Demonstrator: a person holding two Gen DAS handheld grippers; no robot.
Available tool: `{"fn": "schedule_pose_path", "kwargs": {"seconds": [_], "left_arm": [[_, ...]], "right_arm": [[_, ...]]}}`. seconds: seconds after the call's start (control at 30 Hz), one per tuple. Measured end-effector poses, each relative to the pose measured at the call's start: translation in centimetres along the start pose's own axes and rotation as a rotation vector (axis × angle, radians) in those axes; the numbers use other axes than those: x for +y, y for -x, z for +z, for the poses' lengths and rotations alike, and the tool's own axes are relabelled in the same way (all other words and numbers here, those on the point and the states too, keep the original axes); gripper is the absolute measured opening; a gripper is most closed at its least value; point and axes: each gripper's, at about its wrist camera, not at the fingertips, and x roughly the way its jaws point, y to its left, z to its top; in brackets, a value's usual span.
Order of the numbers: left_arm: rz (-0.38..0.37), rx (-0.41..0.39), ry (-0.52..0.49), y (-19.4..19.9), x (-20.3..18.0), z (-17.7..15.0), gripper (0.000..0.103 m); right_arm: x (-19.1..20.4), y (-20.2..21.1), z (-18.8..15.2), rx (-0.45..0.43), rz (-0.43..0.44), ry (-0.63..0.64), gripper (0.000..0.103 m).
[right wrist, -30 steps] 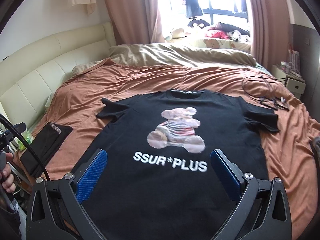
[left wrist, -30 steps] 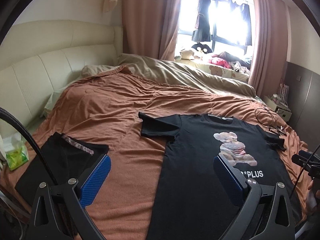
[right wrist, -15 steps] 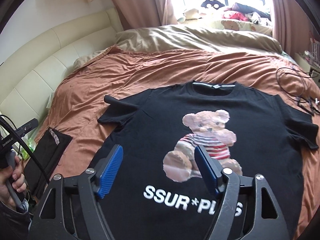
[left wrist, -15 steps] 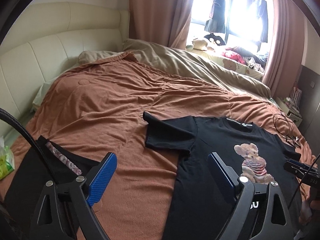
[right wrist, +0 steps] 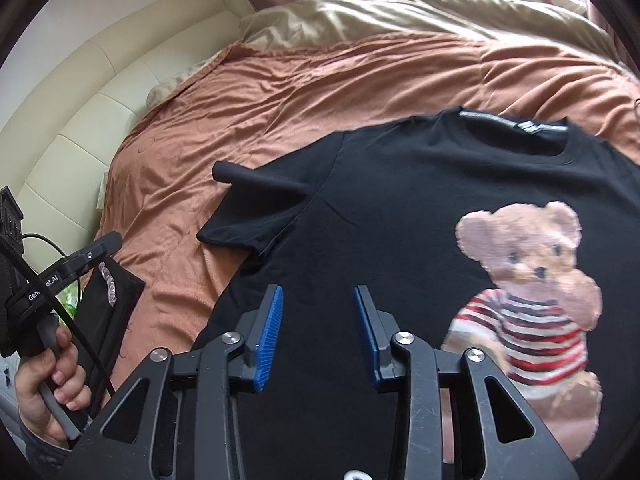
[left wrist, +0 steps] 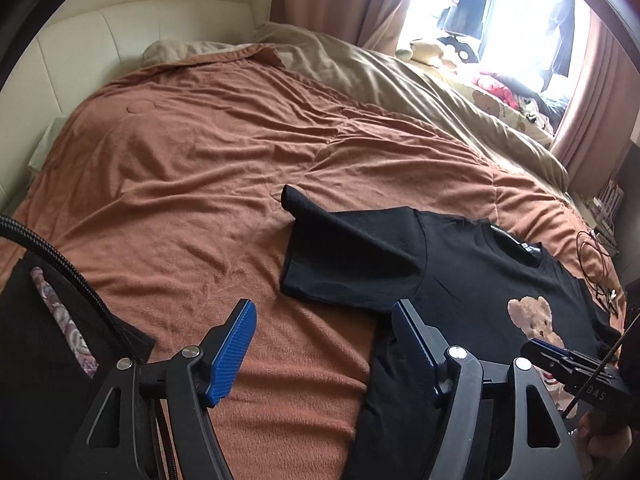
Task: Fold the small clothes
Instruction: 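Move the left gripper to the side edge of the black bear-print T-shirt, then close the left gripper on the shirt's side edge below the sleeve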
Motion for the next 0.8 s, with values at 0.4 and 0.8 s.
{"fn": "schedule_pose_path", "kwargs": {"seconds": [0.4,0.8], "left_arm": [[0.049,0.075,0.036,-8.2,0.6,0.6,0.068],[0.019,0.15,0.178,-13.4,2.8,0.3,0.02]], "right_arm": [[-0.9,-6.6,2.7,0.064,0.071,-0.034,0.016],[-2.0,-10.0,3.9,0.09,0.158,-0.103,0.015]]}}
